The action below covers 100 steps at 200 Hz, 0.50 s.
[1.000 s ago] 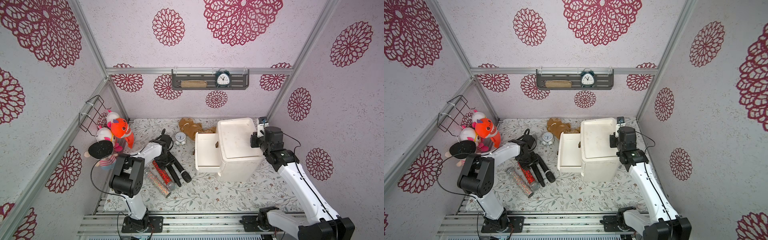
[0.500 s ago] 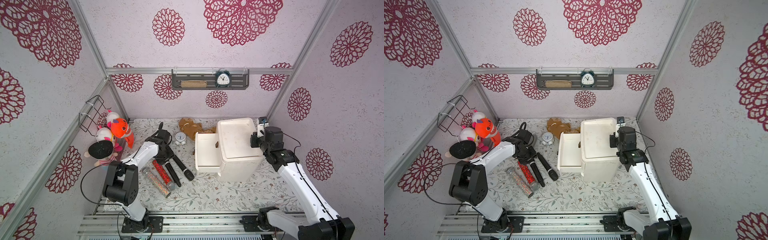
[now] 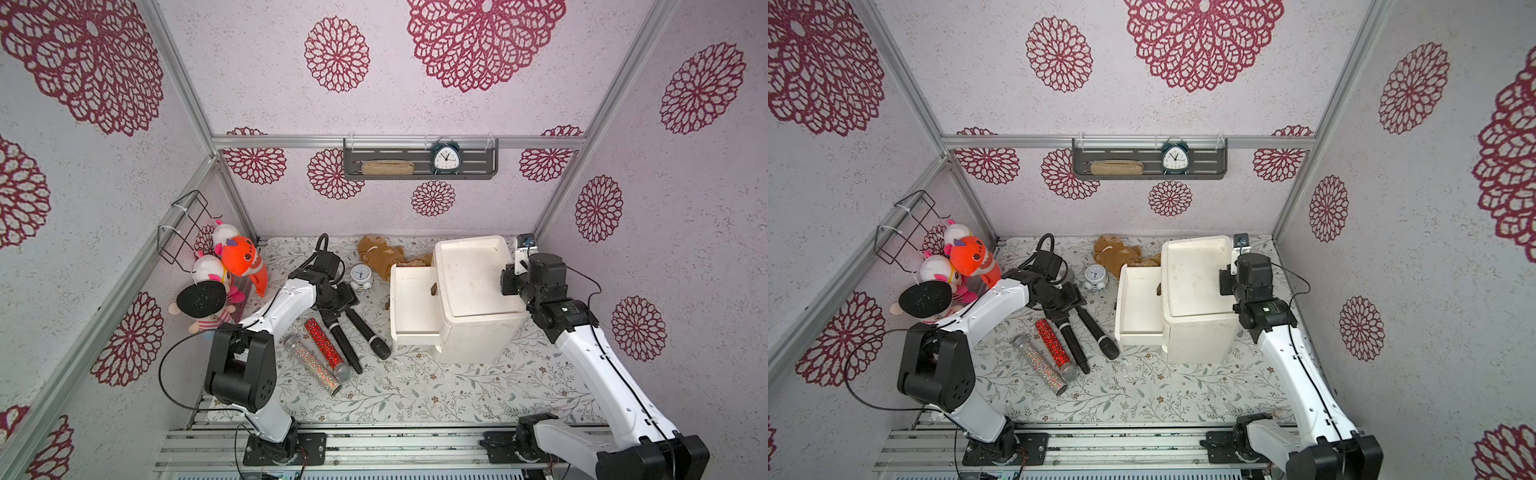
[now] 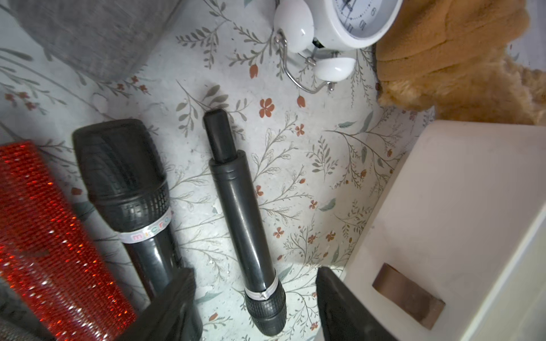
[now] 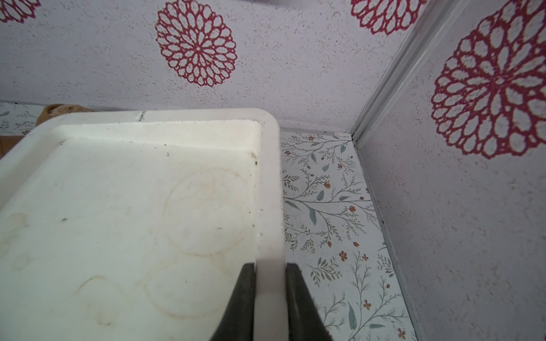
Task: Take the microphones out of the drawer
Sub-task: Place the microphone at the center of the board, then close the drawer of the storage box.
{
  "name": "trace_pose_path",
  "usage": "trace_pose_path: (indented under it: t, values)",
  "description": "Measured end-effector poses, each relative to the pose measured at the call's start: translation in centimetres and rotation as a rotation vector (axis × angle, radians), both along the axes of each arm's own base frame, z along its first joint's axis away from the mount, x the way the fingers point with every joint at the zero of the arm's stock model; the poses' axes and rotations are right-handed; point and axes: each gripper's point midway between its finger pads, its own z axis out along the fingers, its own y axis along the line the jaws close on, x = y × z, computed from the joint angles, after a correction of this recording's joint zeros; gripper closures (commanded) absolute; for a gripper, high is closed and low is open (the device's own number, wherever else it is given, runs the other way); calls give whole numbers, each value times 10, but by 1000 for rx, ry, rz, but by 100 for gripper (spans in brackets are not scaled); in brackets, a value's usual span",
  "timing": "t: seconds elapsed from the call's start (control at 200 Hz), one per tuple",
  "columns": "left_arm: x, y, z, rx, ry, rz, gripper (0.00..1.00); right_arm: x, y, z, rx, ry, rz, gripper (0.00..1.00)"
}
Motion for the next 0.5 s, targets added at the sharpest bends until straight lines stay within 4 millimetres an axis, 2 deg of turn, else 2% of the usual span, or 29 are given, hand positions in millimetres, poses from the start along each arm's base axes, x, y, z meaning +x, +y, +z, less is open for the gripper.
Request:
trace_pose_path:
  t: [0.1,0.285,0.5]
  values:
    - [-3,-7,1,-19,-1,-39,23,0,0,0,-3,1,2,100]
    - [-7,-19,3,-37,-14,-111,0,0,2,0,-11,1,15,100]
    - [-13,-37,-1,-63,-9,-191,3,0,3,0,-20,3,28,100]
